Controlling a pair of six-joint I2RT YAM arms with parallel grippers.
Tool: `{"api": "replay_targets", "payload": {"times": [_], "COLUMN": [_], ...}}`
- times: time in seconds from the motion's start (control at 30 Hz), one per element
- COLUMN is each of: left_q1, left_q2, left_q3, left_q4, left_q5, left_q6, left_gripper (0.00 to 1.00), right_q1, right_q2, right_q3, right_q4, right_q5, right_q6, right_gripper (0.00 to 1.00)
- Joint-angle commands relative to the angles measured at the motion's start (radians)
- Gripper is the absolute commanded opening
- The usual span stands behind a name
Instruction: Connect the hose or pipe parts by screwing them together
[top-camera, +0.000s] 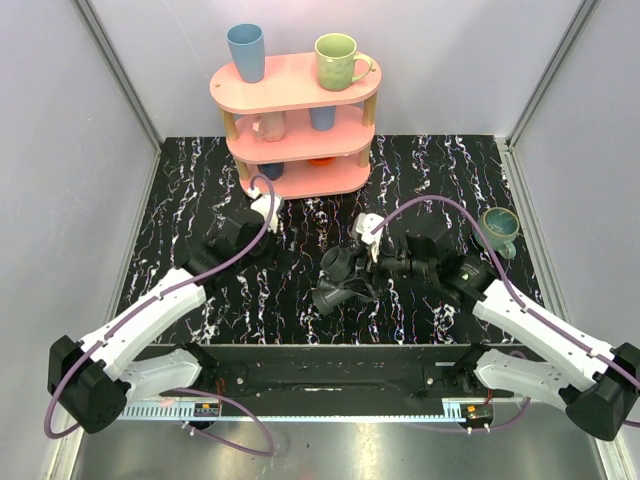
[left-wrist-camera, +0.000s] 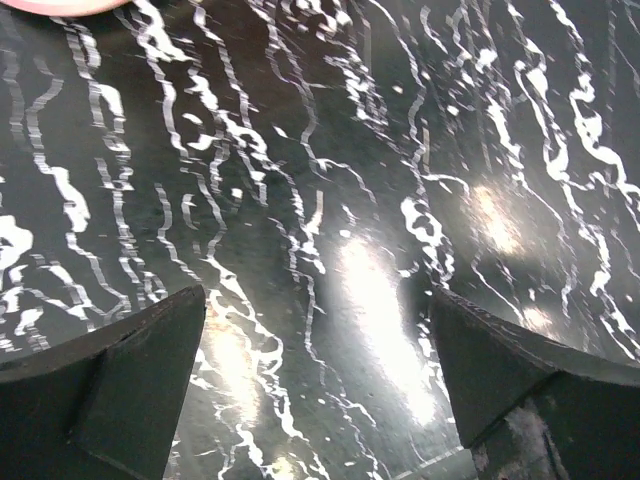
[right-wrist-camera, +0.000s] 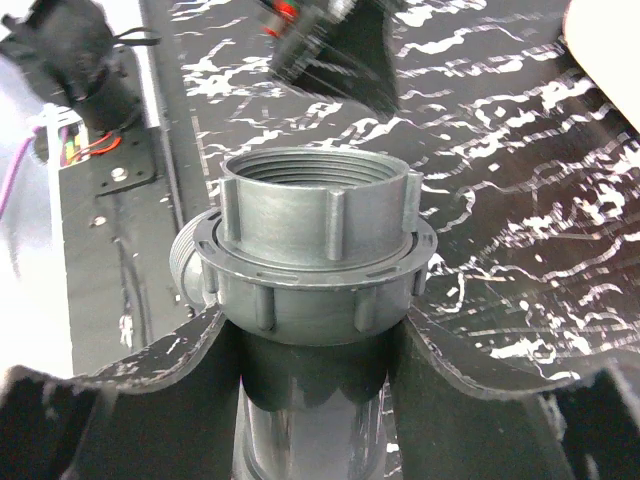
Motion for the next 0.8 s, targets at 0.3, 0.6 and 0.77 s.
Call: {"api": "replay_targets", "payload": {"times": [0.3, 0.6, 0.77], "left_q1": [0.020, 0.017, 0.014], "left_q2": [-0.130, -0.153, -0.161], "left_q3": [-0.040, -0.050, -0.059], "left_q4": [0.074, 0.054, 0.061], "left_q5": [-0.158, -0.101, -0.102], "left_q6": [0.158, 0.185, 0.192], "left_gripper": [0.99, 0.99, 0.99], "right_q1": [-0.402, -0.551, -0.622], "right_q2": [0.352, 0.548, 0.617], "right_q3": [0.083, 0.124, 0.132], "right_q4": [0.053, 0.098, 0.104], "right_q5": [0.175, 0.208, 0.187], "right_q6": [0.361, 0.462, 0.505], "right_gripper": [0.05, 0.15, 0.18]}}
